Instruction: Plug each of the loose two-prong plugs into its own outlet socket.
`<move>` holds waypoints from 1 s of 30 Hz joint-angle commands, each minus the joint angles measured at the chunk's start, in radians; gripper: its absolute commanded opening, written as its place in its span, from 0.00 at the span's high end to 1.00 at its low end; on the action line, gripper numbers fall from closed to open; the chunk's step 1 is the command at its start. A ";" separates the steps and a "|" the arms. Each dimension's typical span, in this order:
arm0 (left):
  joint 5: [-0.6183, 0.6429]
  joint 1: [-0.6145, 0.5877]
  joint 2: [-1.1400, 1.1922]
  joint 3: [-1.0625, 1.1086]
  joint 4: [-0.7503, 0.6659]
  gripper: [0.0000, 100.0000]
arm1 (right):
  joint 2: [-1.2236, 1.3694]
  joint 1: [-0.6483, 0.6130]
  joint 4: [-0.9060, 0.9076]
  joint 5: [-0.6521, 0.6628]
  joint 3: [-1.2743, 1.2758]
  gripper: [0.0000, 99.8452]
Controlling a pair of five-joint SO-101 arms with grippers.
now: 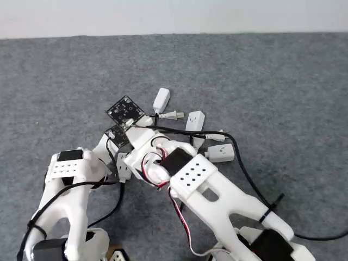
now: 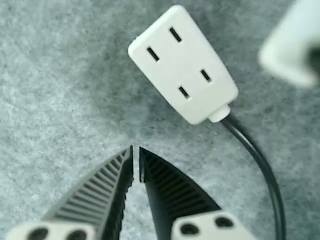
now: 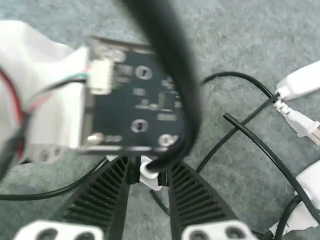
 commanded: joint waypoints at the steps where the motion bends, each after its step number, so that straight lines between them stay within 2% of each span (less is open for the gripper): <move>1: 0.020 -0.005 -0.038 -0.004 -0.055 0.99 | 0.024 0.021 -0.051 -0.037 -0.061 0.99; 5: 0.276 -0.078 -0.038 -0.012 -0.186 0.99 | 0.077 0.041 -0.145 -0.149 -0.060 0.99; 8: 0.377 -0.143 -0.038 -0.041 -0.215 0.99 | 0.120 0.038 -0.219 -0.167 -0.066 0.99; 12: 0.400 -0.195 -0.031 -0.073 -0.216 0.98 | 0.153 0.025 -0.272 -0.166 -0.066 0.99; 16: 0.445 -0.196 -0.029 -0.076 -0.238 0.98 | 0.168 0.005 -0.303 -0.167 -0.068 0.99; 30: 0.445 -0.196 -0.029 -0.071 -0.239 0.98 | 0.237 -0.021 -0.315 -0.160 -0.066 0.99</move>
